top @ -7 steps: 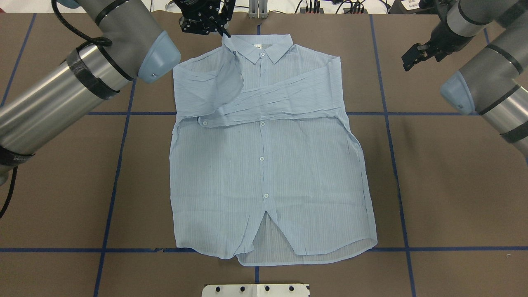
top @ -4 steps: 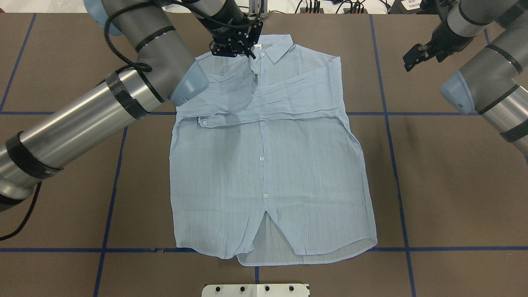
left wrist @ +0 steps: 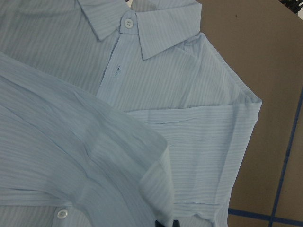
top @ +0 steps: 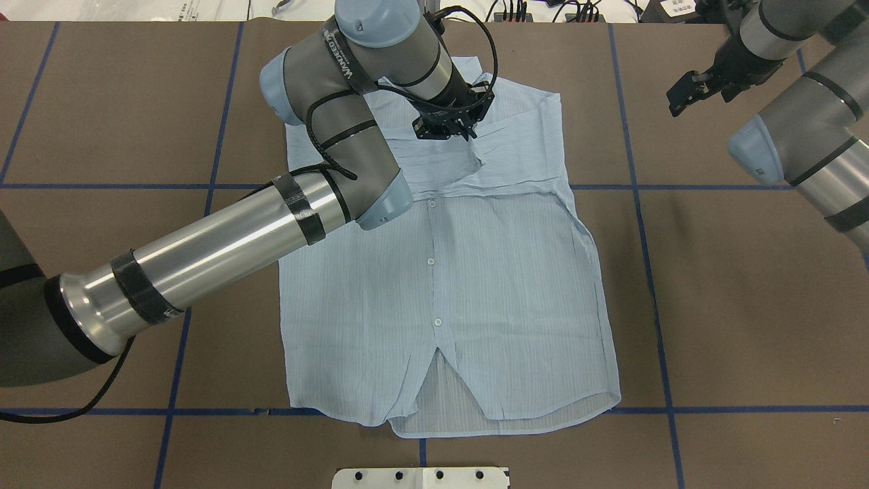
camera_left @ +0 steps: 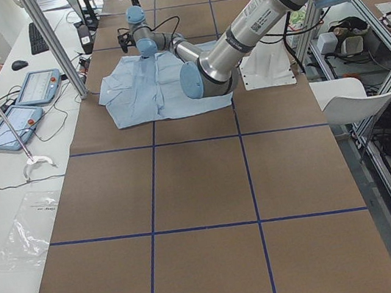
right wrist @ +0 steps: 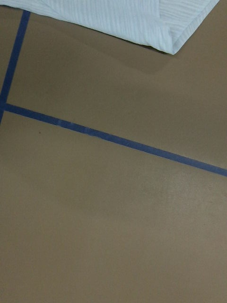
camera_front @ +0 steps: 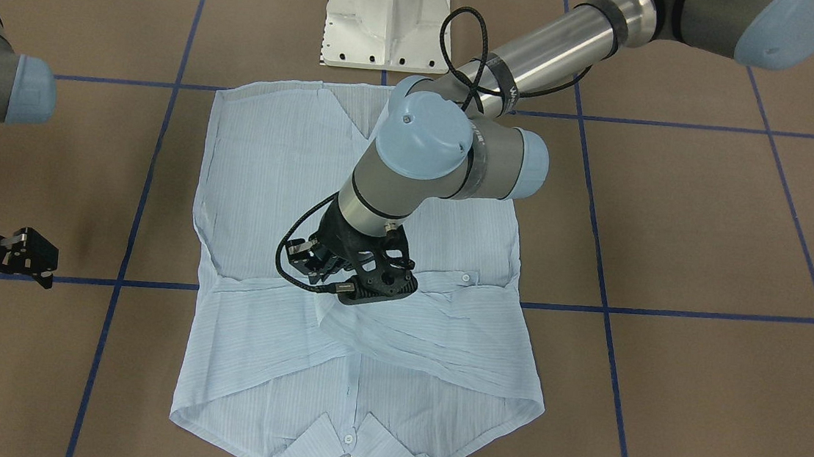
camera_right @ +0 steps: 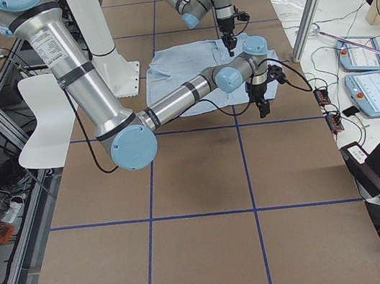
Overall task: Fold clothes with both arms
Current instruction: 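Fold the held sleeve with the left gripper across the chest and release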
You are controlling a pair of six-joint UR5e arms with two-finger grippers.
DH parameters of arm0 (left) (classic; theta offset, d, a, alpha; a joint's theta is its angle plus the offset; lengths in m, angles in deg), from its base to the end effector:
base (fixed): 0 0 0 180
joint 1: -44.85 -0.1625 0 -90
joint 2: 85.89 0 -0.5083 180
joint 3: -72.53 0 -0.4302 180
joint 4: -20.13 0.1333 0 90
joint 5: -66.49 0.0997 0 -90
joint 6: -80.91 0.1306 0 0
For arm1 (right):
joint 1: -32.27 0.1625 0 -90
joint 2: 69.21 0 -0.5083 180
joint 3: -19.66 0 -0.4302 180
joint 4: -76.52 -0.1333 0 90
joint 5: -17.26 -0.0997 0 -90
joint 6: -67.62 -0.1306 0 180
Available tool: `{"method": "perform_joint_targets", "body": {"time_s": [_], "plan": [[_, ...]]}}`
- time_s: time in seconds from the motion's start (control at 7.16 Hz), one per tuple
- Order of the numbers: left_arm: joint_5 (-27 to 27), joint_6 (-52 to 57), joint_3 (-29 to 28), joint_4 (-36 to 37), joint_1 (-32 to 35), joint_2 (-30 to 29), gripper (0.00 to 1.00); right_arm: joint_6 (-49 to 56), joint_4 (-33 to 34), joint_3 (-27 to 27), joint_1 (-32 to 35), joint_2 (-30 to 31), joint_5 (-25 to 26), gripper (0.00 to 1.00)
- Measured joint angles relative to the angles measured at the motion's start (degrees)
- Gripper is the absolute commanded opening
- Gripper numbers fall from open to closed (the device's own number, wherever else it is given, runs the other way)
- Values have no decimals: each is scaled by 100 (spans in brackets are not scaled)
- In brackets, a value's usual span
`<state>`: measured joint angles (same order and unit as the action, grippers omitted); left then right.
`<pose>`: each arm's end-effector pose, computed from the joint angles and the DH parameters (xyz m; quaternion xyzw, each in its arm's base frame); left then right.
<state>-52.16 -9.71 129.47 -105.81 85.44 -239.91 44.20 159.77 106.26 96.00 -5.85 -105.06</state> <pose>0.6909 -0.6850 0.1171 -0.0115 0.5725 -0.1568 0.8047 -0.2815 -0.7138 0.4928 0.1126 -0.3484 -0.0951 0.9257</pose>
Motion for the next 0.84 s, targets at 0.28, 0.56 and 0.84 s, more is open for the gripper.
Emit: {"method": "perform_joint_targets", "body": {"time_s": [0.28,0.56,0.84], "plan": [[55,-7,-191,-449,-83,-62,100,-29,4,-5,13,0,-15,100],[53,35,-156,-540,-94,-29,100,-93,-5,-1,8,29,-153,100],[29,68,470,-310,-88,425,100,-494,-49,185,-168,182,-192,100]]}}
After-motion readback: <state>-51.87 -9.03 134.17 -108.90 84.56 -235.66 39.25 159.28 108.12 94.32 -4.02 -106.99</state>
